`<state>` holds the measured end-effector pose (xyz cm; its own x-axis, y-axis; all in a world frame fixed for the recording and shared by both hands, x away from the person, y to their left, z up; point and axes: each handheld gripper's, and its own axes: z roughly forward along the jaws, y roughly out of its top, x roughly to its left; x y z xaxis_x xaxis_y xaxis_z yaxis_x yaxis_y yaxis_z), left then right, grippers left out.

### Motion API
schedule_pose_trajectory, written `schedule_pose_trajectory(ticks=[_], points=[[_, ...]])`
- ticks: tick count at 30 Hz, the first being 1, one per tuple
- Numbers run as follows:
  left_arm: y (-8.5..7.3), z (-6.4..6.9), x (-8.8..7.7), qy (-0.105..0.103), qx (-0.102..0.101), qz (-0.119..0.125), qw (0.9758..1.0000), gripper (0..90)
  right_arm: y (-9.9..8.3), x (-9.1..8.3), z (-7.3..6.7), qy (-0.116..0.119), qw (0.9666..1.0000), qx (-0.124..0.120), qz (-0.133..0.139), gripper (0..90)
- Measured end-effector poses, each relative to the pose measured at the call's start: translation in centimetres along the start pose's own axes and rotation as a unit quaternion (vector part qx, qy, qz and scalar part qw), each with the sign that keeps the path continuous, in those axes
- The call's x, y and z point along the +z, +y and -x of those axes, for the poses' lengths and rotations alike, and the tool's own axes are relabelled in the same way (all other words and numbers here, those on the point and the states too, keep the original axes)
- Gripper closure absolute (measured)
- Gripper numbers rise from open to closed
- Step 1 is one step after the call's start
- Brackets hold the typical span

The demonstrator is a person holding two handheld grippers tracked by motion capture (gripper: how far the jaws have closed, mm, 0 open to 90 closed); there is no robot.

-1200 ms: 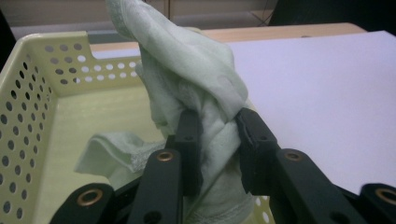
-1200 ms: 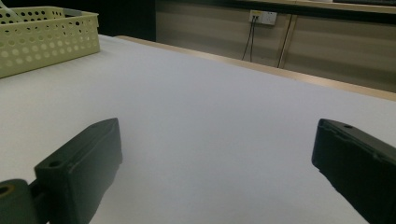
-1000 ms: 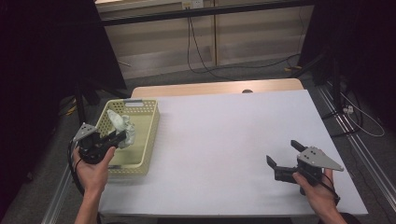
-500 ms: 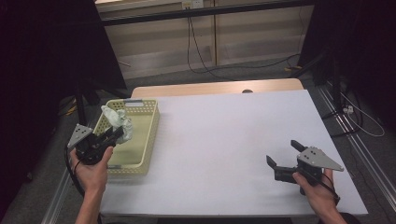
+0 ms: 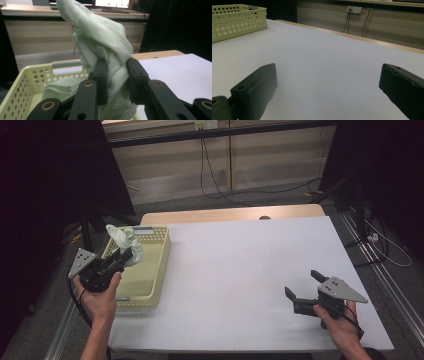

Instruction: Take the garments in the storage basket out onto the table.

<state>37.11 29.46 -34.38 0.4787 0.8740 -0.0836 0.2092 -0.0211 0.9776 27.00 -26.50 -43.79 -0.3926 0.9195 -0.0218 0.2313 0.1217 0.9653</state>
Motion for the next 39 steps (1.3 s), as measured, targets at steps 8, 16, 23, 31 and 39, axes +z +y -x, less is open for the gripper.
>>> schedule_pose_trajectory(ticks=[8,16,23,31,39], points=[[0.7,0.7,0.9,-0.019,0.015,0.002,0.9997,71.9,0.0,0.0,0.0,0.001,1.0,-0.001,-0.001,1.5],[1.5,1.4,1.4,-0.034,0.008,0.009,0.9993,71.9,0.0,0.0,0.0,0.001,1.0,0.0,0.0,1.5],[1.7,2.5,2.3,-0.052,0.006,0.004,0.9986,71.9,0.0,0.0,0.0,0.001,1.0,0.0,0.001,1.5],[2.4,3.5,2.9,-0.077,0.003,0.003,0.997,72.0,0.0,0.0,0.1,0.001,1.0,0.0,0.001,1.5],[2.4,4.3,3.5,-0.093,-0.003,0.0,0.9956,72.0,0.0,0.0,0.0,0.002,1.0,0.0,0.001,1.5]])
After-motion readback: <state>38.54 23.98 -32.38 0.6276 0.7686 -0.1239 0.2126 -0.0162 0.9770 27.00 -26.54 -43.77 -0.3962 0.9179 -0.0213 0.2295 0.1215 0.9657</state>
